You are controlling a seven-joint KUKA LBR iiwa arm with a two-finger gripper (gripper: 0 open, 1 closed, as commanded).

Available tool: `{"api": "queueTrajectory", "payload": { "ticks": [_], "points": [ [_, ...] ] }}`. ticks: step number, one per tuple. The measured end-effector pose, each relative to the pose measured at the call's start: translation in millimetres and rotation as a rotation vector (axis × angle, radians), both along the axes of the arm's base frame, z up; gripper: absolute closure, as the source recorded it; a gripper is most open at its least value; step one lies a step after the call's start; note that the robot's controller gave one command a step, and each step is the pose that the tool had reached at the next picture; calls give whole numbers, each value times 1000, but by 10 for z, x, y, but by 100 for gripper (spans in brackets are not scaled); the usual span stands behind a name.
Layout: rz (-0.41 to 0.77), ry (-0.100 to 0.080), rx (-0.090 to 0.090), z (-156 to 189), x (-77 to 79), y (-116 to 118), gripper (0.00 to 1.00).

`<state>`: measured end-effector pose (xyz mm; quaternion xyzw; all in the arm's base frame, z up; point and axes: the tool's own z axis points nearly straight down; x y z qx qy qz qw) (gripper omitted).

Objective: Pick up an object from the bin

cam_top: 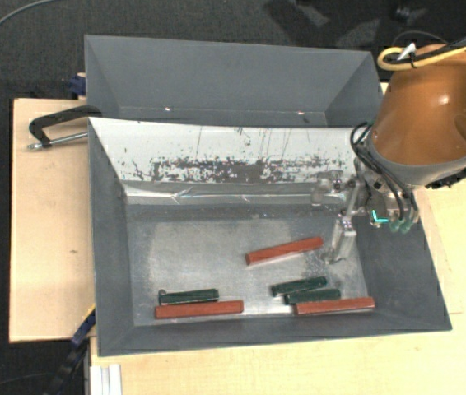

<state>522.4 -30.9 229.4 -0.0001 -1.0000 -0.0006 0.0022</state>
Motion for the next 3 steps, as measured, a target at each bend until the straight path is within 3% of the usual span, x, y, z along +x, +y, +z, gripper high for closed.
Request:
{"api": "queueTrajectory", "payload": {
  "ticks": [1,2,3],
  "points": [
    [27,1,0,-1629,129,124,0],
    [27,-6,0,-1584,147,123,100],
    [-12,-17,0,-178,-80,344,100]
  ]
}}
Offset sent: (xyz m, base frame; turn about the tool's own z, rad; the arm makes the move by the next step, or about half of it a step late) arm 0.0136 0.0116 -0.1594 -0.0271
